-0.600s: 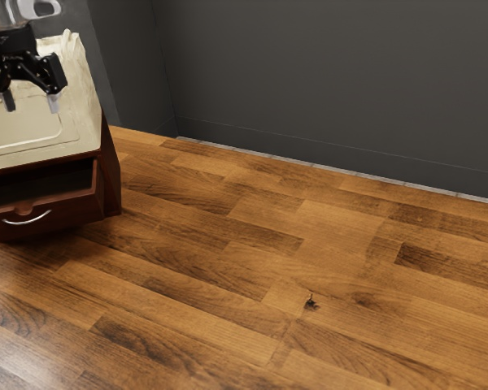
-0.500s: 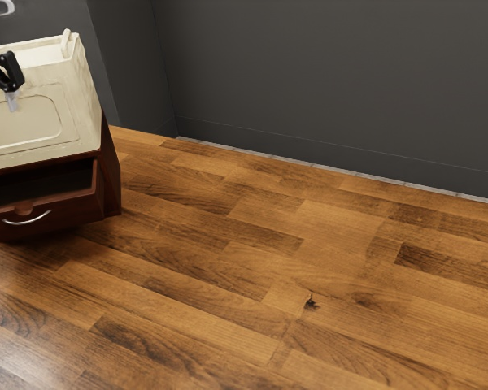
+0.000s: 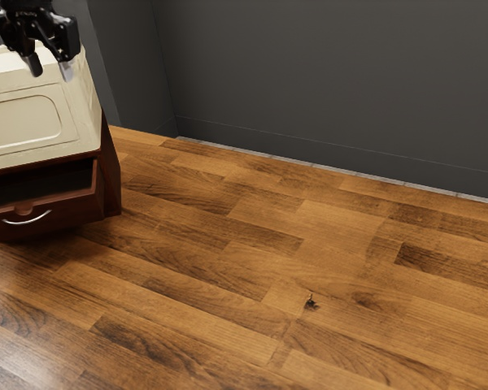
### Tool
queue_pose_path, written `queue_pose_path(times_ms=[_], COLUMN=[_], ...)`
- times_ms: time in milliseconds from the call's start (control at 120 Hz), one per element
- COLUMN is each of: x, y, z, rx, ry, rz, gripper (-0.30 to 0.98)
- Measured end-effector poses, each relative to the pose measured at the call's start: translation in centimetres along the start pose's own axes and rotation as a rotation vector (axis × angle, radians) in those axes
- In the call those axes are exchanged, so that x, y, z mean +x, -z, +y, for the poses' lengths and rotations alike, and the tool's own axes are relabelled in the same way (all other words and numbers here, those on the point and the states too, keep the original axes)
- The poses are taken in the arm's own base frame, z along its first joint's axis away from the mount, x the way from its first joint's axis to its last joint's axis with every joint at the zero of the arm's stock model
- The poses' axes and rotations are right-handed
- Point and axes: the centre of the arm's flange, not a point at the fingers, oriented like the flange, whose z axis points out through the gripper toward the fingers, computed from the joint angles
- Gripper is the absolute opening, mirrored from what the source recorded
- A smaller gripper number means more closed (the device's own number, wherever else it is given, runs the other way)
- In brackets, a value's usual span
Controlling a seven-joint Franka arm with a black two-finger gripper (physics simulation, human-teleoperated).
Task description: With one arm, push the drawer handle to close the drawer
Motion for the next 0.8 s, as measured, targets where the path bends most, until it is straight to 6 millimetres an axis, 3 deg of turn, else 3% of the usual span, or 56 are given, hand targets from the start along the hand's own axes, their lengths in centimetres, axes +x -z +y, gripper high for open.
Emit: queue_pose_path(times_ms=[75,200,342,517,692,800], x=[-0.1,-1.1,-1.6,-3.8,-6.3,-8.3], y=[-1.0,-5.3,-11.2,-17.8,-20.7,-21.4], z=[0.4,0.2,-0.4,-0.6,-2.5,-3.6], rx=[0.017,0.051,0.064,0.045,0.019,0.006], ry=[0.004,0.022,0.051,0.096,0.192,0.252], rz=[-0.034,-0.138,-0.216,-0.226,-0.174,-0.137], gripper=[0.16,0.03,-0.04,-0.08,-0.09,-0.10])
